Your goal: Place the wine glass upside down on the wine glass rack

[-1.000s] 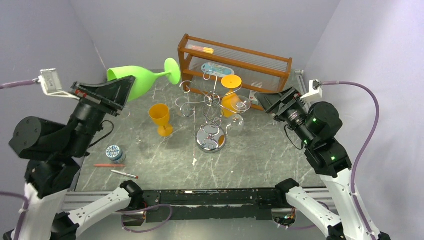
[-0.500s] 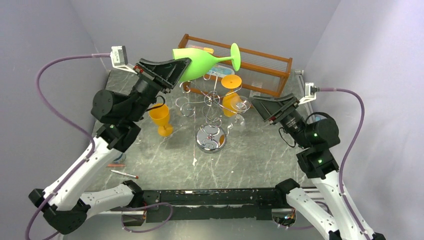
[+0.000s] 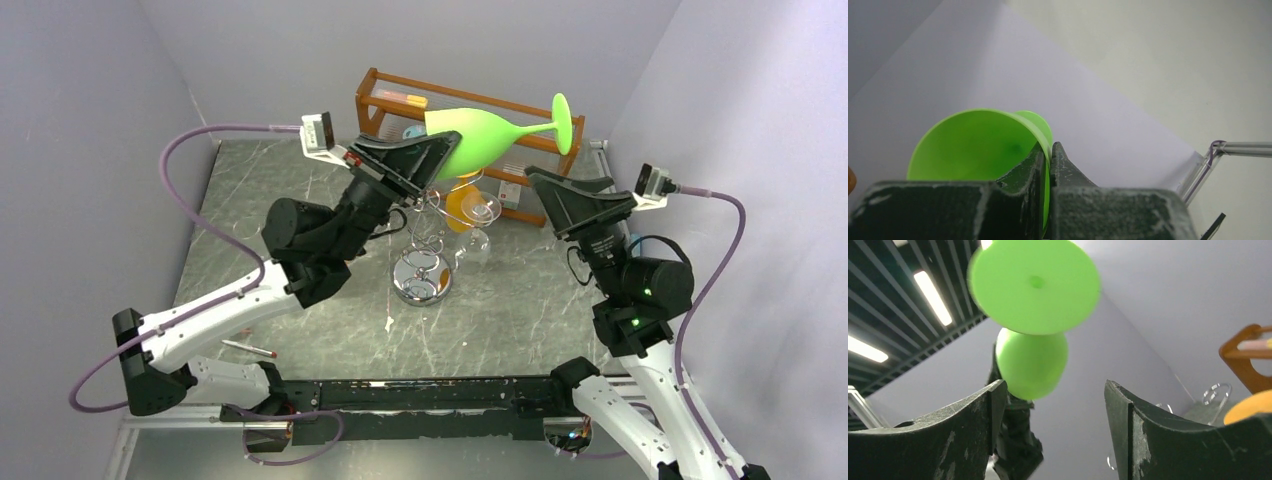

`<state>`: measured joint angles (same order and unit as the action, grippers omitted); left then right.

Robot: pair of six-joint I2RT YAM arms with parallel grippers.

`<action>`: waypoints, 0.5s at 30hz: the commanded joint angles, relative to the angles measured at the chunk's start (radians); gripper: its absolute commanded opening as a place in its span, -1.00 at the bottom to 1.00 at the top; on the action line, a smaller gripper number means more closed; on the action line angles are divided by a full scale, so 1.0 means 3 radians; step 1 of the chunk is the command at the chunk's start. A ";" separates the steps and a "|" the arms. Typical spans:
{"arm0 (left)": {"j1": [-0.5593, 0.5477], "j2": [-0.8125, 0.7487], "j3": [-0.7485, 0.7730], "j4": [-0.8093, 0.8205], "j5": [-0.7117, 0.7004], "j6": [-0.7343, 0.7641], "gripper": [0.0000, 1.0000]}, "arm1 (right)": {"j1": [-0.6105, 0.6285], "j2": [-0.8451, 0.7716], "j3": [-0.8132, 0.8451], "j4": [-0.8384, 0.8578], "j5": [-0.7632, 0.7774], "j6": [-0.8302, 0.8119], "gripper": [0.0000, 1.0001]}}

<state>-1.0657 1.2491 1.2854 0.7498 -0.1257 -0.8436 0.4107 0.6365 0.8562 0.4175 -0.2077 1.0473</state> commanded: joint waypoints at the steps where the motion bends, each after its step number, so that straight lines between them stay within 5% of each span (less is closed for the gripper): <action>1: -0.0244 0.0133 0.0096 0.0539 -0.0390 0.0243 -0.90 | -0.0001 -0.0050 -0.0062 0.0623 0.0376 0.0211 0.48; 5: -0.0529 0.0300 0.0087 0.0797 -0.0612 0.0509 -0.90 | -0.0001 -0.0010 -0.0094 0.0954 0.0450 0.0345 0.44; 15: -0.0810 0.0424 -0.0062 0.1362 -0.0615 0.0830 -0.90 | 0.0000 0.0001 0.0075 0.0700 0.0886 0.0519 0.33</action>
<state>-1.2896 1.3727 1.2736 1.0206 -0.2863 -0.6556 0.4107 0.6395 0.8482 0.6342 -0.0193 1.1648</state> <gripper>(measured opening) 0.079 0.681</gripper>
